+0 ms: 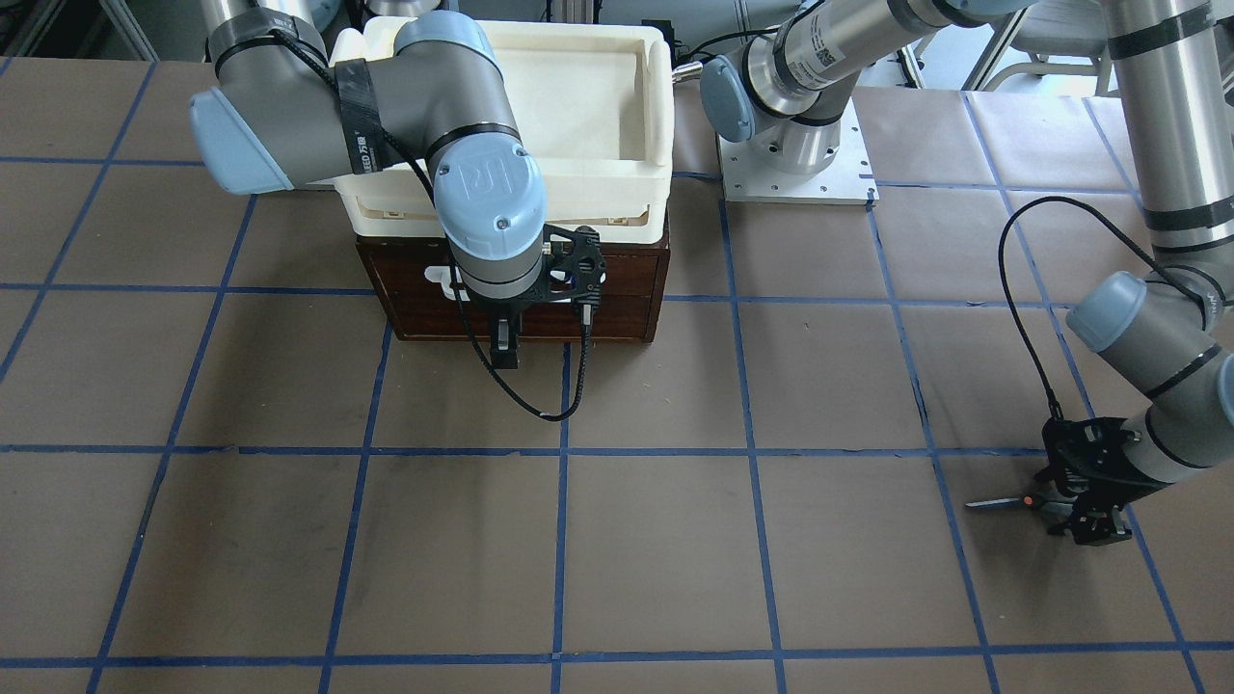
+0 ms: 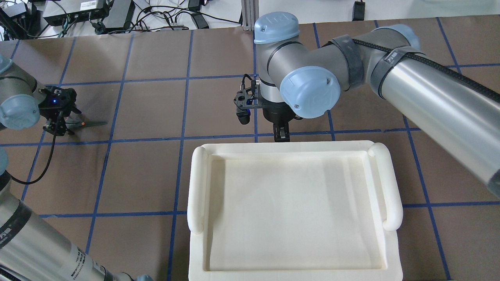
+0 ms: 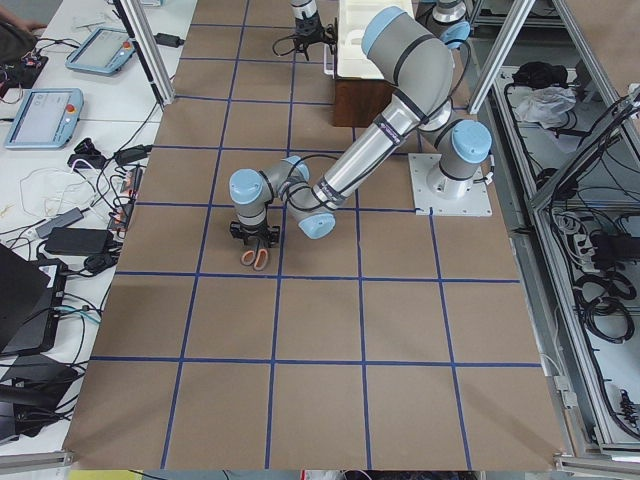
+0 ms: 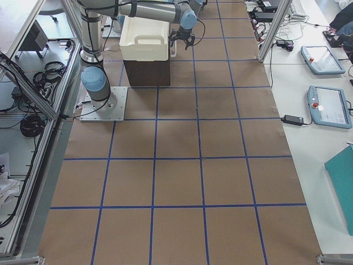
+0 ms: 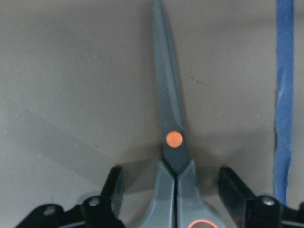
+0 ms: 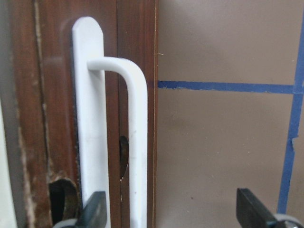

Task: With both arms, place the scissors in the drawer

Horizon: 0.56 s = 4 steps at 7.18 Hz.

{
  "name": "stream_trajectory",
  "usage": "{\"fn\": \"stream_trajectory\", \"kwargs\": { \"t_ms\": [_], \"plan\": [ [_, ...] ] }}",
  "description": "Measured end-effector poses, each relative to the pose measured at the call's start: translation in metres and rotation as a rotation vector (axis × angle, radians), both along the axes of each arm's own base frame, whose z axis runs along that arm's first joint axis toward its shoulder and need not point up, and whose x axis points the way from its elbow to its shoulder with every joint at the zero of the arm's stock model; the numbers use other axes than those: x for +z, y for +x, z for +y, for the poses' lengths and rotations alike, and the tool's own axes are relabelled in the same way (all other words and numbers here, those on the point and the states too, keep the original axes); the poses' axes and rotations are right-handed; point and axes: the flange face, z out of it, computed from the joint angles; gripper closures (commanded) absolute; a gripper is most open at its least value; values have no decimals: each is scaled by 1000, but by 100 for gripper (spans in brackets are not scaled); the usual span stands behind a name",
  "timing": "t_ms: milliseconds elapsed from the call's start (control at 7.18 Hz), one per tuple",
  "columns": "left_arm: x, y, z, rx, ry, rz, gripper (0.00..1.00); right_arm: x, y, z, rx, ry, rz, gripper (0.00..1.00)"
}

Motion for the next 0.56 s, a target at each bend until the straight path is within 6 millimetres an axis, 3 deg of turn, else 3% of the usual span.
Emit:
{"fn": "stream_trajectory", "kwargs": {
  "t_ms": [278,557],
  "plan": [
    [1,-1,1,-5,9,4,75,-7,0,-1,-1,-19,-6,4],
    [3,-1,2,-7,8,4,78,-7,0,-2,-2,-37,-11,4]
  ]
}}
